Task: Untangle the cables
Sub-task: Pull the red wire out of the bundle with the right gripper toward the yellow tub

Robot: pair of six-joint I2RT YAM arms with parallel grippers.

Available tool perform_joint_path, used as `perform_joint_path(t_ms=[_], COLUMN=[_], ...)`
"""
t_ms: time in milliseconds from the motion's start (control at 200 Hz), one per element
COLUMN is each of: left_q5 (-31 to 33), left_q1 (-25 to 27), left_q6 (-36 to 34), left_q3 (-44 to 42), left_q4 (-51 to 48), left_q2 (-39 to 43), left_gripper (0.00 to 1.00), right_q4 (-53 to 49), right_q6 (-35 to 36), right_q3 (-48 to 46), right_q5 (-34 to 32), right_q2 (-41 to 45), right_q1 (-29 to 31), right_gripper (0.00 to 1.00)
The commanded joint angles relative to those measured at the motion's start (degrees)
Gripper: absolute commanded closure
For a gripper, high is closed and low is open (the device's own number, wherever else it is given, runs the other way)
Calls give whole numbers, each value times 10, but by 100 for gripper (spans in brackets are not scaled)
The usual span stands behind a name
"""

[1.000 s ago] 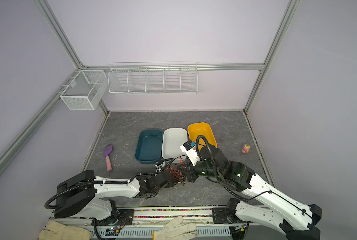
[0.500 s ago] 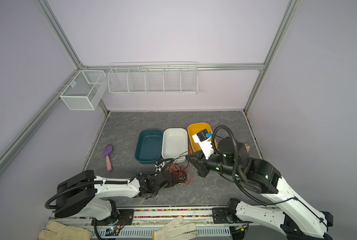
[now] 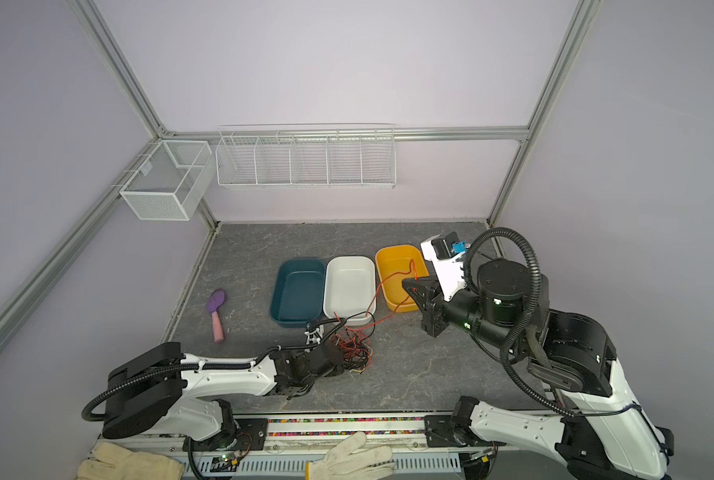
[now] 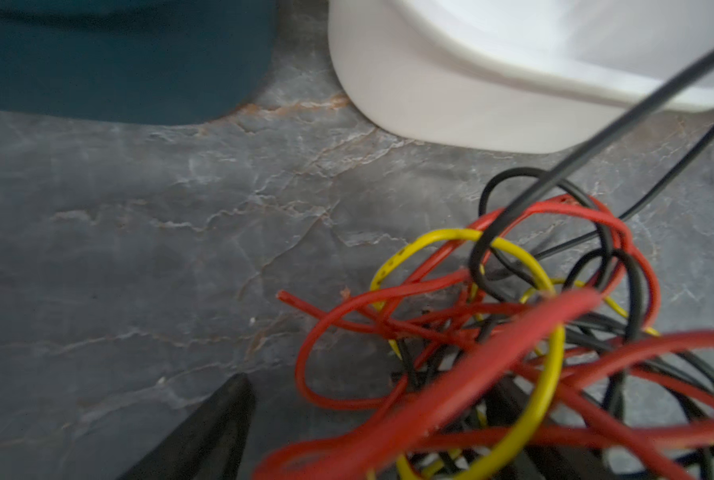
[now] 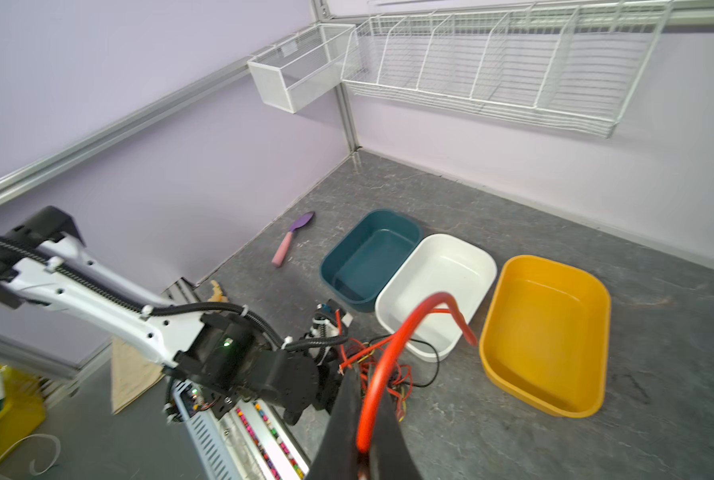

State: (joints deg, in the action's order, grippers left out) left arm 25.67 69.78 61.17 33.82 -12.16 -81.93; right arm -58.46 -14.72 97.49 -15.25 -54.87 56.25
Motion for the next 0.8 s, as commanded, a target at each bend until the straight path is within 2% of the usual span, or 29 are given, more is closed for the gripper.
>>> perform_joint_path(t_ms=[0,120,370,500,685,795], left_q5=[14,25,63,87,85,110], left_q1=[1,1,1,-3,-24,-49], left_q6=[14,14,-69,-100,-172,-215], left_q3=[-2,-3,6,32,65,116], left_q4=[-45,-54,-81,-131,-166,-228], left_q2=[37,85,189,231,279,288], left_gripper=[12,9,2,1,1,1], right_q4=[-6,-10,6,16,29,31], right_q6=[37,36,32,21,16,15], right_q3=[1,-2,-22,-26,-32,-32], right_q5=[-63,-51,40,63,84,74], right_q2=[-6,-19,-39,-51,-71,-87], right_q1=[-16,-54,-161,-186,-213,-225], right_gripper=[93,94,94,94,93,94])
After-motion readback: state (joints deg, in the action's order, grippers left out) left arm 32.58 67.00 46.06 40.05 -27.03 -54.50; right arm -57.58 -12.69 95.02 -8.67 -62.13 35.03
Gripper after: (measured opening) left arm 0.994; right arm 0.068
